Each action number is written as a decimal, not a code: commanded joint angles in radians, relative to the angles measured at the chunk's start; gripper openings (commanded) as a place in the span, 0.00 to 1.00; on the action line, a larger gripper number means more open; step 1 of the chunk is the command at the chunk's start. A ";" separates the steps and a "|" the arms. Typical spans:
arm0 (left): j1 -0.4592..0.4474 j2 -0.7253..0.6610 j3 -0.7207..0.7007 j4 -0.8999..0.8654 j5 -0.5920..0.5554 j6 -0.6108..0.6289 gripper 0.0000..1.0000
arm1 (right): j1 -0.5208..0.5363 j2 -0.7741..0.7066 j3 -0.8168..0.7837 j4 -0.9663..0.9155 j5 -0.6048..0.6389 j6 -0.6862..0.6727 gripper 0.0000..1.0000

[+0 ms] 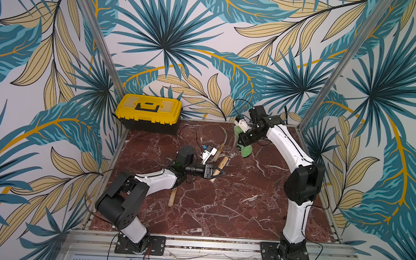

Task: Wipe small sickles with rags
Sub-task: Wipe the small sickle.

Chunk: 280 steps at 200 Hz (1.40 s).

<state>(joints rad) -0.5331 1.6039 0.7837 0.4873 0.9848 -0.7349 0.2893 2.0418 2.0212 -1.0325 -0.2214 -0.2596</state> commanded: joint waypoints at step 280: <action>-0.004 0.038 0.133 -0.057 -0.179 0.087 0.00 | 0.237 -0.464 -0.605 0.221 -0.098 0.180 0.03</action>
<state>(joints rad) -0.5316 1.6489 0.8719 0.3592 0.8928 -0.6998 0.5083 1.6524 1.4509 -0.8352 -0.2939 -0.1093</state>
